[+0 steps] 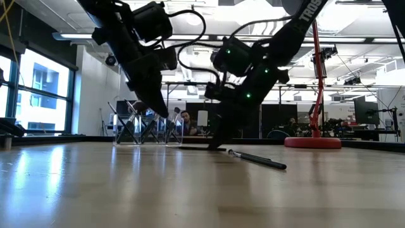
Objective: Put items in baskets/containers
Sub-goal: Put the liner brush into the transparent organizer
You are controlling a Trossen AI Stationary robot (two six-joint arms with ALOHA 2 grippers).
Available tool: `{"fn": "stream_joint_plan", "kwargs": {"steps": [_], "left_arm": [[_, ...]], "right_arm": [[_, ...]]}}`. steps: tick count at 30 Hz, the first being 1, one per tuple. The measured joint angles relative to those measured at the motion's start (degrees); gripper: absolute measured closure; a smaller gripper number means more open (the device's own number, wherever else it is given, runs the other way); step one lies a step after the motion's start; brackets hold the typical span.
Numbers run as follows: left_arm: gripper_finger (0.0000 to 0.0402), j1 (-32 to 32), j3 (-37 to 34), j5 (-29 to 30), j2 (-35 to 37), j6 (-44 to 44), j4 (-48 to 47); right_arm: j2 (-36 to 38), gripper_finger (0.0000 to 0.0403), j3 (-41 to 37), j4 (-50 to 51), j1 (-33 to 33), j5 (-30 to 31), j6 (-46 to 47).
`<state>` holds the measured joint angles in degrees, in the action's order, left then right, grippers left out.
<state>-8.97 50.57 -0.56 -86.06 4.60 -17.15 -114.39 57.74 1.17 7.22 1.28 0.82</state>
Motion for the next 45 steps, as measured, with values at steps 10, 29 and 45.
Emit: {"fn": "stream_joint_plan", "kwargs": {"steps": [10,29,45], "left_arm": [[0.0318,0.00,0.07,-2.24,-5.23,-0.27,-3.10],[0.0318,0.04,0.13,-5.16,-10.56,-1.25,-3.52],[0.0318,2.96,-0.02,-7.47,-9.38,-2.71,-5.08]], "right_arm": [[0.00,0.0397,0.00,0.00,-3.95,-3.98,-1.73],[0.00,0.0400,-0.15,-0.42,-4.52,-7.59,-2.80],[0.00,0.0400,-0.20,-0.59,-4.50,-6.44,-2.80]]}}
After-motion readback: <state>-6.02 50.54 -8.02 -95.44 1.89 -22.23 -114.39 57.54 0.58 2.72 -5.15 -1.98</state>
